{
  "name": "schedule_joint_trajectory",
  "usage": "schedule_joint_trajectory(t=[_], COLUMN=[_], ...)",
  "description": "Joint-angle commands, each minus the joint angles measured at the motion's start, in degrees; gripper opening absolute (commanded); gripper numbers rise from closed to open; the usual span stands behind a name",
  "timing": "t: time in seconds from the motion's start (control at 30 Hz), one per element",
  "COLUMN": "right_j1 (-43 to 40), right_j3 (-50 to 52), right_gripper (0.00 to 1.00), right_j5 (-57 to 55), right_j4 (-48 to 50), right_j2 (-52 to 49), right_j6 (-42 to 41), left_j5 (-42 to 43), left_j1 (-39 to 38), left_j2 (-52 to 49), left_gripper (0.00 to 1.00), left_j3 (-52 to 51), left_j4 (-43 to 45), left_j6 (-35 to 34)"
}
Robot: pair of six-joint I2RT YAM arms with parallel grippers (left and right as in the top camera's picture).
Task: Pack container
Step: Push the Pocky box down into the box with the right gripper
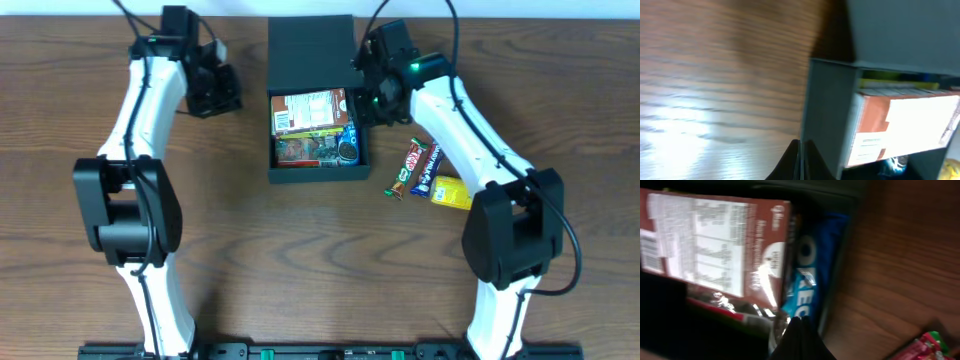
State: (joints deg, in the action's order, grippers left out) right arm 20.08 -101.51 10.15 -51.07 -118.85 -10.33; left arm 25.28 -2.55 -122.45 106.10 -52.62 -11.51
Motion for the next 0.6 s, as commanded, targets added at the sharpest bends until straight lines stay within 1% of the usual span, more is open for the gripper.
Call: schedule_joint_trajectory(t=[0.0,0.2,0.43,0.57], right_j1=[0.4,0.4,0.3,0.3], right_j3=[1.4,3.4,3.5,3.5], right_gripper=[0.01,0.01,0.01,0.01], right_j5=[-0.7,-0.8,-1.2,-1.1], right_j4=[0.5,4.1,6.0,6.9], right_j2=[-0.2,-0.4,-0.4,-0.4], right_j6=[-1.0,-2.2,-2.5,-3.0], left_j5=[-0.3,-0.2,0.6,3.8], left_j1=[-1.4,-1.9,-2.0,-2.0], left_j2=[0.3,-2.6,-4.6,-6.2], left_gripper=[0.06,0.06,0.06,0.06], left_j3=[-0.6,-0.6,-0.6,-0.6], left_j4=[0.9,0.9,1.2,1.7], left_j6=[1.2,0.7,0.1,0.0])
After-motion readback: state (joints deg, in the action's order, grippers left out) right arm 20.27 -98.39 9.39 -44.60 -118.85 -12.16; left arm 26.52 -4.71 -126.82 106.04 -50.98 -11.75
